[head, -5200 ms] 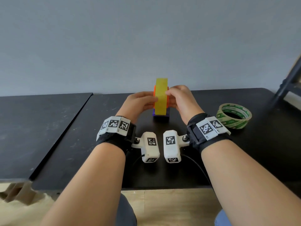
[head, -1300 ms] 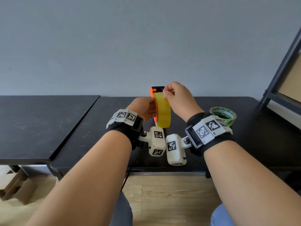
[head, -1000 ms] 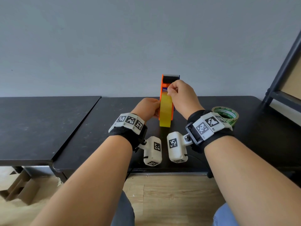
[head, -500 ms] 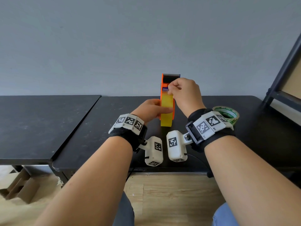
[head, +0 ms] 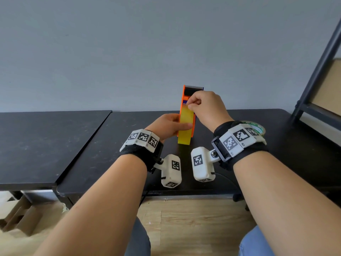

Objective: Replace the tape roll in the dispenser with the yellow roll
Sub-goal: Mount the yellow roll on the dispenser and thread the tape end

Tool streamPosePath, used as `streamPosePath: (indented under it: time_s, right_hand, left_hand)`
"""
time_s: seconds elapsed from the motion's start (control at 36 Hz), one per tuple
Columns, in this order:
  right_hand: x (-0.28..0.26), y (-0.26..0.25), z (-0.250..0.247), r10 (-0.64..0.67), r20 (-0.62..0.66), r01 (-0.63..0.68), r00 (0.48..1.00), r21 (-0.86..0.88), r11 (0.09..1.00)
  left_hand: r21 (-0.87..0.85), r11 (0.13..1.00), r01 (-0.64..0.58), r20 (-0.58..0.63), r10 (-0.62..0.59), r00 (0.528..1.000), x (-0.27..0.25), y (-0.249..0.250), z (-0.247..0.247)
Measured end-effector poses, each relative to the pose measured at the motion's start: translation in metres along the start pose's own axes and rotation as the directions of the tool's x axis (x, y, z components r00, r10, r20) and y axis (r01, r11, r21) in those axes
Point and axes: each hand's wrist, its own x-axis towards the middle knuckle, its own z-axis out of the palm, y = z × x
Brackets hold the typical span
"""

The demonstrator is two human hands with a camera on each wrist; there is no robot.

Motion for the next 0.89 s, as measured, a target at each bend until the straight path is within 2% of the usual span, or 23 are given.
streamPosePath:
  time_s: [0.17, 0.25, 0.42, 0.58, 0.89]
  right_hand:
    - [0.001, 0.005, 0.004, -0.009, -0.13, -0.001, 0.991, -0.079, 0.997]
    - [0.003, 0.005, 0.003, 0.009, -0.125, -0.026, 0.992, -0.138, 0.99]
    - [0.004, 0.008, -0.006, 0.102, -0.125, -0.103, 0.987, -0.005, 0.995]
    - [0.004, 0.008, -0.009, 0.119, -0.155, -0.12, 0.981, 0.003, 0.993]
    - [0.001, 0.006, -0.005, 0.141, -0.184, -0.139, 0.973, 0.021, 0.99]
  left_hand:
    - [0.017, 1.0, -0.002, 0.012, 0.002, 1.0, -0.002, 0.005, 0.0]
    - [0.023, 1.0, 0.01, 0.013, -0.01, 1.0, -0.003, 0.008, -0.001]
    - [0.027, 0.999, 0.02, -0.001, -0.02, 1.0, -0.008, 0.008, -0.006]
    - [0.059, 0.998, 0.017, 0.004, -0.017, 1.0, -0.009, 0.009, -0.007]
    - [0.216, 0.976, -0.004, -0.019, 0.008, 1.0, -0.011, 0.012, -0.007]
